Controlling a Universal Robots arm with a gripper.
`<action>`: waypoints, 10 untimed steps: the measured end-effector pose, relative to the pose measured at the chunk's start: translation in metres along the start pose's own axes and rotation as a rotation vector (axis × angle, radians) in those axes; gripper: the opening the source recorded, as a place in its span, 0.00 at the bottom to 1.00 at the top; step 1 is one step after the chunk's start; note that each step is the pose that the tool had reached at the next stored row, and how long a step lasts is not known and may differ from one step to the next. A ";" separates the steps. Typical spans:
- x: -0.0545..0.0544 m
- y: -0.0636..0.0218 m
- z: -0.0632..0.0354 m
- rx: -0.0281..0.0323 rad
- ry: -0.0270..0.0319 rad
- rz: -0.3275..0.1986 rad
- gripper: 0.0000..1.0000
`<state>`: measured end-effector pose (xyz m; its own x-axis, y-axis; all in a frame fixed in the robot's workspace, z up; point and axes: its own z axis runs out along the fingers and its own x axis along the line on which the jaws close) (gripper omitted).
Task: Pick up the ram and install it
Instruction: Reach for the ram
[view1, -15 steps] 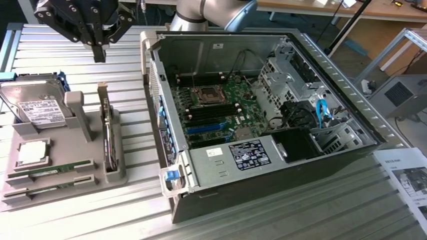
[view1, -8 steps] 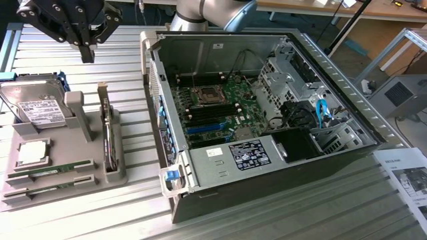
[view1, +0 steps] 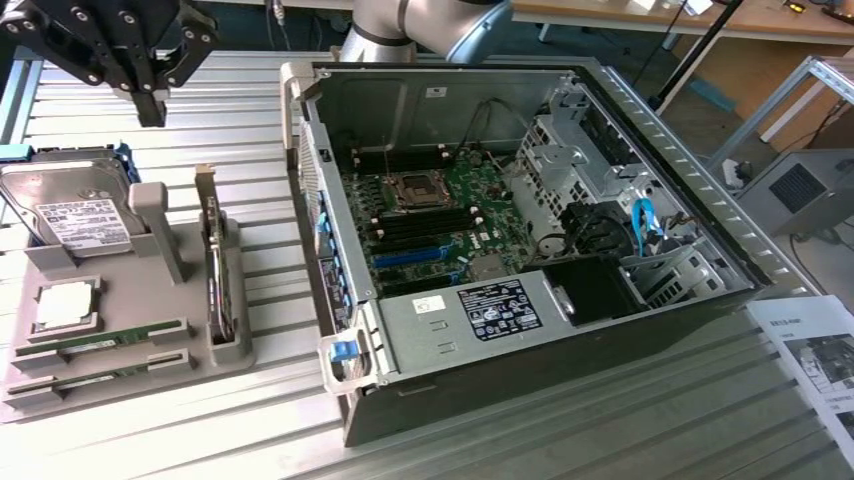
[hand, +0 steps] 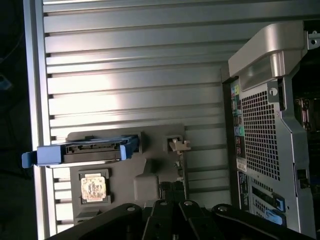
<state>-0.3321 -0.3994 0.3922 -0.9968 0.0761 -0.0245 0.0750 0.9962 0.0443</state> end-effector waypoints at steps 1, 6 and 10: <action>0.002 -0.0002 -0.0001 0.0000 0.0000 0.000 0.11; 0.013 -0.0009 -0.0003 0.0000 0.0000 0.000 0.11; 0.021 -0.0016 -0.0006 0.0000 0.0000 0.000 0.11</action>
<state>-0.3535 -0.3994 0.3922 -0.9968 0.0762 -0.0244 0.0751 0.9962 0.0444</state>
